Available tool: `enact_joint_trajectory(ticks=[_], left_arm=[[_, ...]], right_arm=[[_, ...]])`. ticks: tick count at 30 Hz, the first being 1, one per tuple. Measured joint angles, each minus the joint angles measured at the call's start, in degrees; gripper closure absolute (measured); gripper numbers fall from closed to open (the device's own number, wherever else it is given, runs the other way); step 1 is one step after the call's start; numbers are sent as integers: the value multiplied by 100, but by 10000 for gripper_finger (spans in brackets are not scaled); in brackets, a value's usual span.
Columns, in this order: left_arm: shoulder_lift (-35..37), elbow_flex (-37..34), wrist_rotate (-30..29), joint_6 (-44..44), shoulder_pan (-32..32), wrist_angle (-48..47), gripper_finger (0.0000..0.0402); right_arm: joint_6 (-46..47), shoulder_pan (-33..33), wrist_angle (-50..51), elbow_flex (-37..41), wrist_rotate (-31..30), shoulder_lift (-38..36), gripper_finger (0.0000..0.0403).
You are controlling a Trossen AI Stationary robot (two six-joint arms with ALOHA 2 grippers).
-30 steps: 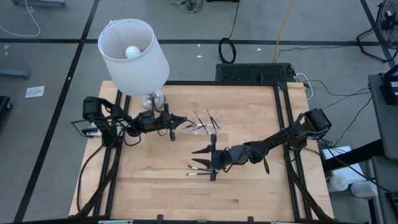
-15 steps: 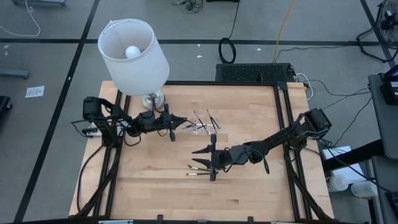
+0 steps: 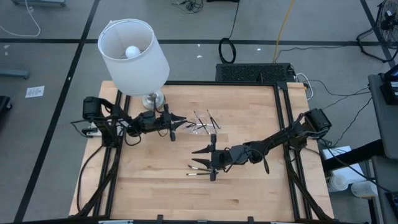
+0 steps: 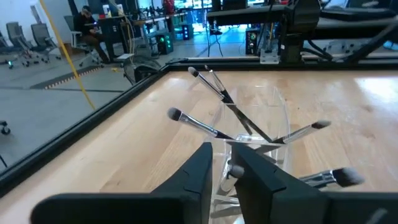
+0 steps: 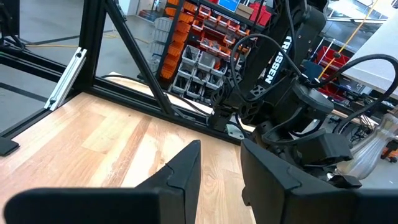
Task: Put items in baskets/containers
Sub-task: Put the eyeshadow brush into the transparent organizer, then put the brow brush into the transparent organizer
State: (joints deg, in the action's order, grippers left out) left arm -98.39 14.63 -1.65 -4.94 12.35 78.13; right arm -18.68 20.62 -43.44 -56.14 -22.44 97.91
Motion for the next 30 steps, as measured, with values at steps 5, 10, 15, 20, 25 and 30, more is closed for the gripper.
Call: enact_joint_trajectory(ticks=[5, 10, 15, 20, 25, 30], left_arm=[[41, 0, 15, -218, -4, -5, 319], [467, -43, 162, -571, -112, -144, 305], [1359, -200, 158, -872, -381, -574, 278], [2800, -439, 142, -1371, -838, -1287, 258], [4525, -485, -530, -1940, -1469, -2786, 257], [6083, -485, -1370, -2239, -2128, -4100, 257]], right_arm=[[-61, 0, 2, 0, 0, 0, 303], [-57, 0, 46, 0, 0, 0, 303], [0, 0, 217, 0, 0, 2, 303], [20, 0, 211, 0, 0, 4, 303], [98, 0, 245, 0, 0, 4, 303], [304, -31, 307, 0, -2, 4, 303]])
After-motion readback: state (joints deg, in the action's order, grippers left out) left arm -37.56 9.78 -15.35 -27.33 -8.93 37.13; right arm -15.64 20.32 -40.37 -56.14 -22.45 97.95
